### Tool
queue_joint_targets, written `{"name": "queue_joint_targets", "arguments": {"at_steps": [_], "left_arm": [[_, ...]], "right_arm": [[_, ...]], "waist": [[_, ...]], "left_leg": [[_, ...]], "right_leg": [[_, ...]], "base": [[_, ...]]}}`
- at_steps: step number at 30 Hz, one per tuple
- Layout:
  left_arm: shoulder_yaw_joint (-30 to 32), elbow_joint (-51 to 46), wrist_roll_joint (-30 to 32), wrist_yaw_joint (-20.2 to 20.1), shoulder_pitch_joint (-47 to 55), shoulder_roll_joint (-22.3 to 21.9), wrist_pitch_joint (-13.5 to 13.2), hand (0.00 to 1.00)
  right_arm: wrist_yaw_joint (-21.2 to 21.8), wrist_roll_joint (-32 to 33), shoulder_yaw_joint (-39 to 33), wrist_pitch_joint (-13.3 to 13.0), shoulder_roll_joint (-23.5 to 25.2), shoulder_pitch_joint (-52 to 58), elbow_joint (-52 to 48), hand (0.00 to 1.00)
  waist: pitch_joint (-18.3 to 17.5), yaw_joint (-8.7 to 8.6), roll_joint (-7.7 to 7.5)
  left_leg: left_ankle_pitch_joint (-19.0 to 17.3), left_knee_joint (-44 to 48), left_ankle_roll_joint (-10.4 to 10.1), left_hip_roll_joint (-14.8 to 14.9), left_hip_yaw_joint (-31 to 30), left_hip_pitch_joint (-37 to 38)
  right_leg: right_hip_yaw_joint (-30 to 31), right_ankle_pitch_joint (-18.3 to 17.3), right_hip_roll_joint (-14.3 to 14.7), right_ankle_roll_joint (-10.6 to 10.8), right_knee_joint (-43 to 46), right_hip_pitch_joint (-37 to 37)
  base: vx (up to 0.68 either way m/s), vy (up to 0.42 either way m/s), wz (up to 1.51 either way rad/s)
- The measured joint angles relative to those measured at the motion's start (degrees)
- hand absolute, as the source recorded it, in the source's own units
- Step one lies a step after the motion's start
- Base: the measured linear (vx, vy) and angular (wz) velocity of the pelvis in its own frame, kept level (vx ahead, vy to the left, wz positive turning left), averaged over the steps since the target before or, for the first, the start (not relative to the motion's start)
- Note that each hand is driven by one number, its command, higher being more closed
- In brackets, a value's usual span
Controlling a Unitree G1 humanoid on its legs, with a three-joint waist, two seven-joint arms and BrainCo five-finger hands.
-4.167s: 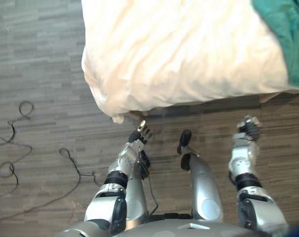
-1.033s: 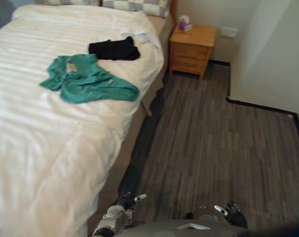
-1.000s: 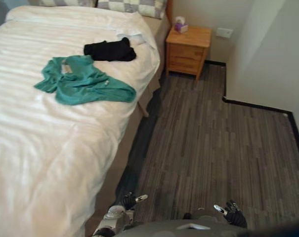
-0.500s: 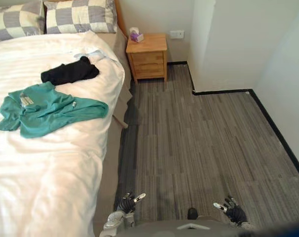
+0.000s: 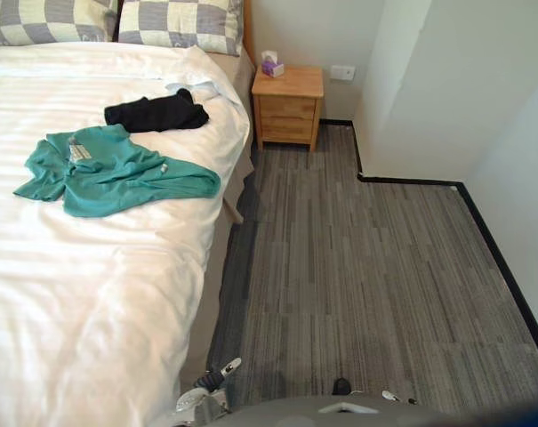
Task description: Tidy the bed and pick cloth on bed and put in laundry
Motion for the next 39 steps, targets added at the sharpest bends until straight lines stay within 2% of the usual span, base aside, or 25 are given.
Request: {"name": "queue_joint_targets", "arguments": {"at_steps": [3,5,6,7,8,9,10,11,12,14,16,17,18,20,22,24,25,26,27,29,30,33,36,38,39], "left_arm": [[0.0,0.0,0.3,-0.2,0.1,-0.1,-1.1,0.00],[0.1,-0.2,0.3,0.0,0.3,0.0,-2.3,0.00],[0.9,-1.5,0.2,0.4,1.1,-0.5,-3.1,0.00],[3.0,-2.1,0.2,0.4,2.5,-0.8,-3.9,0.00],[5.9,-2.6,0.1,0.3,2.6,-0.5,-4.8,0.00],[7.7,-3.7,0.0,0.4,2.3,-0.9,-5.8,0.00],[8.6,-4.6,0.0,0.3,2.6,-1.6,-6.6,0.00],[8.5,-4.8,0.0,0.4,2.7,-1.7,-7.1,0.00],[8.4,-4.8,0.3,0.3,2.7,-1.7,-7.7,0.00],[6.8,-5.0,0.3,0.4,3.1,-2.5,-8.6,0.00],[5.7,-5.5,0.4,0.4,4.4,-2.0,-9.7,0.00],[4.9,-5.9,1.2,0.6,5.0,-1.9,-10.0,0.00],[4.0,-6.0,1.9,0.6,5.5,-1.5,-10.0,0.00],[3.9,-6.0,2.0,1.1,6.7,-0.8,-10.2,0.00],[3.3,-5.6,2.3,1.2,6.7,-0.5,-10.6,0.00],[2.5,-4.5,2.3,1.2,6.8,0.2,-11.0,0.00],[1.7,-4.4,2.4,1.2,7.4,0.8,-11.3,0.00],[0.7,-3.9,2.6,1.4,7.6,0.5,-11.3,0.00],[-1.0,-2.4,4.7,1.6,7.3,1.8,-11.4,0.00],[-2.1,-2.4,5.3,1.6,6.8,2.7,-12.0,0.00],[-2.9,-2.4,6.7,1.6,6.7,3.3,-12.0,0.00],[-6.0,-2.1,7.1,1.8,6.6,4.4,-11.4,0.00],[-7.4,-2.0,6.9,1.7,4.5,4.2,-10.5,0.00],[-7.2,-2.2,6.9,1.6,3.6,3.5,-10.5,0.00],[-6.9,-2.3,7.0,1.6,3.3,3.1,-10.7,0.00]], "right_arm": [[1.6,1.9,-0.2,-2.5,0.3,0.3,0.0,0.00],[2.8,2.0,-0.4,-4.5,0.6,0.7,-0.1,0.00],[4.1,1.9,-0.1,-5.9,0.0,1.0,-0.8,0.00],[5.3,1.8,0.3,-7.0,-0.2,1.4,-1.9,0.00],[5.9,1.7,0.5,-8.4,0.9,1.6,-3.2,0.00],[7.1,1.8,1.2,-10.0,1.4,3.1,-4.9,0.00],[7.5,1.9,2.3,-10.6,1.1,4.0,-5.8,0.00],[7.6,1.9,2.7,-10.6,0.9,4.1,-5.8,0.00],[7.7,1.8,3.0,-10.7,0.2,3.9,-6.0,0.00],[7.9,1.8,2.9,-11.0,-0.4,2.9,-6.0,0.00],[8.2,1.8,3.2,-11.1,-0.3,1.9,-6.0,0.00],[8.6,1.8,3.2,-11.5,0.0,0.9,-6.1,0.00],[8.7,1.6,3.2,-11.7,0.1,0.3,-6.0,0.00],[8.7,1.4,4.3,-11.9,1.3,-0.2,-6.2,0.00],[8.5,1.4,4.2,-12.0,1.7,-0.4,-6.1,0.00],[8.0,0.7,4.1,-11.8,2.9,-0.7,-6.1,0.00],[7.6,-0.1,4.1,-11.7,2.9,-0.6,-5.8,0.00],[7.4,-0.2,3.7,-11.8,2.3,0.1,-5.6,0.00],[7.2,-0.2,2.4,-11.8,1.9,-0.3,-4.5,0.00],[7.0,-0.1,1.6,-11.7,1.9,0.0,-4.3,0.00],[6.9,0.1,1.3,-11.6,1.8,0.4,-3.4,0.00],[6.8,1.4,1.3,-11.8,1.6,0.5,-3.3,0.00],[6.8,3.3,1.2,-12.3,1.5,0.6,-4.3,0.00],[6.8,4.5,1.2,-12.6,1.8,2.0,-5.9,0.00],[6.8,4.7,1.3,-13.0,2.3,2.4,-6.6,0.00]], "waist": [[0.3,-0.24,-0.07],[0.7,-0.58,0.39],[0.6,-0.04,1.89],[0.6,0.62,2.43],[1.0,0.39,0.85],[1.5,0.30,1.34],[2.3,0.46,1.72],[3.0,0.60,1.08],[3.4,0.92,2.08],[3.9,0.83,2.88],[3.8,0.96,2.38],[3.8,0.88,2.39],[3.8,1.06,2.20],[3.3,1.62,0.57],[3.1,1.73,0.60],[3.1,1.90,-0.02],[1.8,1.91,-0.56],[0.1,1.56,0.42],[-0.4,1.18,-0.25],[0.4,0.94,-1.63],[0.7,0.75,-1.34],[0.9,-0.43,-1.22],[1.9,-2.01,0.20],[2.4,-2.56,0.92],[2.6,-2.62,0.75]], "left_leg": [[-0.1,0.0,-0.1,0.4,0.8,0.0],[-2.4,1.6,-2.1,1.5,2.6,-0.8],[-4.7,5.3,-3.2,4.0,5.2,-2.2],[-5.8,11.4,-4.2,5.8,7.9,-3.8],[-6.3,24.2,-4.4,7.2,11.2,-9.9],[-3.1,41.8,-0.7,11.2,12.2,-18.3],[4.9,52.0,1.0,13.0,10.2,-22.5],[6.4,55.1,0.3,12.7,9.2,-23.4],[3.0,57.0,-1.0,12.4,8.7,-24.9],[-0.4,51.9,-1.1,10.8,9.6,-26.6],[-0.8,37.0,-1.1,8.2,12.6,-26.3],[1.2,24.8,-1.3,6.1,14.5,-26.3],[6.8,14.9,0.1,4.4,15.1,-26.2],[13.4,11.0,1.7,2.6,17.3,-24.6],[10.8,14.2,4.3,2.6,18.4,-24.8],[7.2,21.4,3.3,4.1,20.5,-25.9],[6.7,20.0,2.9,2.5,20.0,-26.0],[5.9,15.0,4.7,2.0,19.0,-24.3],[3.5,12.3,6.6,-0.6,18.8,-20.9],[1.5,10.9,7.0,-3.3,17.7,-17.0],[0.4,10.0,6.9,-4.3,16.5,-13.9],[-0.4,5.7,6.6,-4.5,13.7,-5.8],[-1.1,2.2,5.4,-1.6,9.7,0.1],[-2.0,1.9,3.8,0.2,7.8,2.1],[-2.9,1.9,2.2,0.9,7.8,3.5]], "right_leg": [[0.0,-0.2,0.2,-0.1,0.0,0.1],[-0.1,-2.4,0.9,-0.9,0.7,-0.3],[-0.9,-5.4,2.4,-2.6,6.7,-3.0],[-1.4,-9.2,3.3,-3.0,15.2,-5.5],[-1.7,-13.9,2.8,-2.5,20.1,-6.8],[-2.2,-17.5,2.4,-3.9,21.6,-6.8],[-1.7,-18.7,2.5,-4.6,22.4,-5.0],[-1.3,-19.3,2.1,-5.0,22.2,-3.6],[-0.4,-20.3,1.9,-6.0,21.9,-1.7],[-0.3,-20.6,1.4,-5.1,21.0,0.5],[-0.1,-21.1,0.4,-4.3,19.1,2.5],[-0.1,-21.2,0.1,-3.5,17.6,3.0],[0.1,-21.4,-0.1,-2.7,15.9,3.8],[1.1,-21.0,-1.5,-0.5,12.5,6.3],[1.4,-19.2,-2.5,2.2,10.9,7.4],[4.1,-14.5,-2.9,2.9,11.1,9.1],[5.0,-14.3,-3.6,3.1,13.4,8.1],[5.4,-14.7,-3.2,3.1,17.3,6.4],[6.1,-15.7,-6.3,4.1,31.3,2.0],[8.1,-10.4,-9.4,6.7,46.1,-3.4],[9.2,-8.7,-10.9,6.8,56.2,-7.2],[6.9,-15.4,-10.6,3.6,66.1,-15.2],[2.8,-19.6,-6.5,2.1,55.3,-23.2],[0.8,-17.6,-4.9,1.4,40.5,-25.2],[0.4,-13.2,-4.4,0.6,30.2,-25.9]], "base": [[0.00,-0.003,-0.02],[0.00,-0.043,-0.29],[0.08,-0.083,-0.76],[0.11,-0.084,-0.86],[0.16,-0.143,-0.57],[0.12,-0.139,-0.28],[0.13,-0.151,-0.15],[0.22,-0.112,-0.23],[0.26,-0.110,-0.20],[0.20,-0.059,-0.13],[0.24,-0.001,-0.09],[0.36,0.059,-0.11],[0.41,0.087,-0.18],[0.44,0.114,-0.15],[0.52,0.157,-0.12],[0.48,0.211,-0.14],[0.27,0.207,-0.01],[0.43,0.285,0.21],[0.37,0.232,0.27],[0.38,0.156,0.39],[0.55,0.168,0.55],[0.51,0.083,0.50],[0.48,-0.060,0.73],[0.51,-0.175,0.85],[0.50,-0.232,0.72]]}}
